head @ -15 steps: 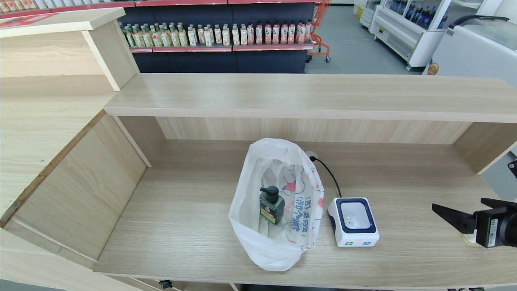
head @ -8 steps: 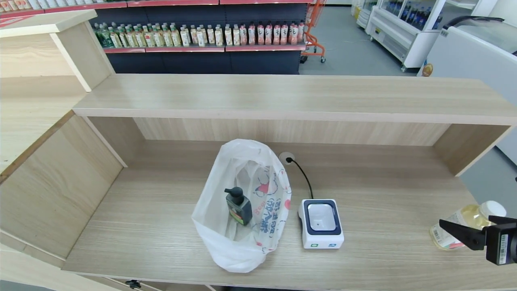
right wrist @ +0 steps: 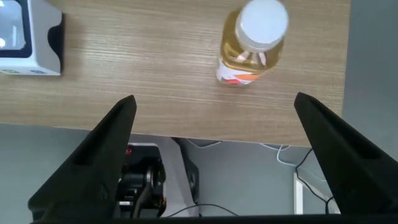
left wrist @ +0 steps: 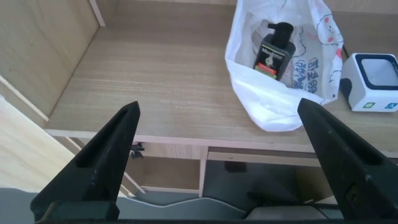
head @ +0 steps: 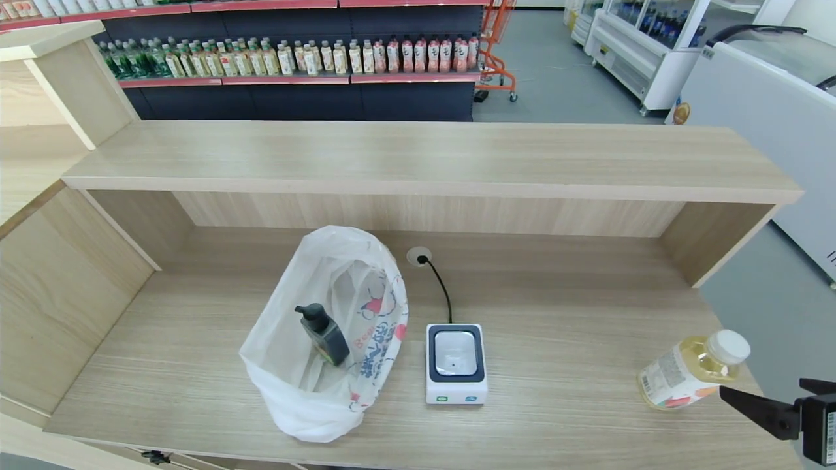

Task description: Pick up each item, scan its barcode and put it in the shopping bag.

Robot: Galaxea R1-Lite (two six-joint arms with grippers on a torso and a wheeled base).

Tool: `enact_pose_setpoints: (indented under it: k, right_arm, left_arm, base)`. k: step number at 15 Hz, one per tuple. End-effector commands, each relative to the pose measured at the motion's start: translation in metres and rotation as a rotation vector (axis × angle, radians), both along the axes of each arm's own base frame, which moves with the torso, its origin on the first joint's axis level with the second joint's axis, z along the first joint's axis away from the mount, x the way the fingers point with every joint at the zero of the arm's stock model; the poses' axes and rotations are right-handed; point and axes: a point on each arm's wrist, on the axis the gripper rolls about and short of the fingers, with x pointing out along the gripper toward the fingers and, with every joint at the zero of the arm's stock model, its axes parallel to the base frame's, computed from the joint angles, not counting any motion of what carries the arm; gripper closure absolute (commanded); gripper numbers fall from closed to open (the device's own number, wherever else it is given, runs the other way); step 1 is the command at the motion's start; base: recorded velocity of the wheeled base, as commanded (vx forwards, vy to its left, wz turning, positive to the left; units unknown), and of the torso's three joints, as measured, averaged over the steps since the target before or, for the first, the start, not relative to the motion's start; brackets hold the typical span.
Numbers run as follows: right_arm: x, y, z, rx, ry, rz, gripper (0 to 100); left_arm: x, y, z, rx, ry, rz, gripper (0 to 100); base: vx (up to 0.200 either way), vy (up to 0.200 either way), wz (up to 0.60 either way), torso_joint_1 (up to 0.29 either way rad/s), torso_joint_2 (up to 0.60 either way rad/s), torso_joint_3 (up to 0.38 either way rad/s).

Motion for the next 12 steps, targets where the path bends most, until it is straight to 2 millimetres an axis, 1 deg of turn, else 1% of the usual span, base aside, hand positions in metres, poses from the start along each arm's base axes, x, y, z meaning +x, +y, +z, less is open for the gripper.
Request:
enact_pose_setpoints:
  k: [1,4,10,12]
  right_arm:
    - [-0.010,0.002,0.002,0.003,-0.018,0.021,0]
    - [-0.017,0.003,0.001,0.003,-0.014,0.035,0]
    - [-0.021,0.003,0.002,0.003,-0.028,0.032,0]
    - [-0.023,0.002,0.002,0.004,-0.034,0.029,0]
  left_arm:
    - [0.000,0.000,0.000,0.001,0.000,-0.001,0]
    - [0.000,0.000,0.000,0.004,-0.001,-0.001,0]
    - [0.000,0.000,0.000,0.007,-0.001,-0.001,0]
    - [0.000,0.000,0.000,0.007,-0.001,-0.001,0]
  base:
    - [0.000,0.000,0.00,0.000,0.00,0.000]
    - [0.000,0.000,0.00,0.000,0.00,0.000]
    - [-0.200,0.000,0.00,0.008,0.00,0.001]
    - [0.000,0.000,0.00,0.000,0.00,0.000]
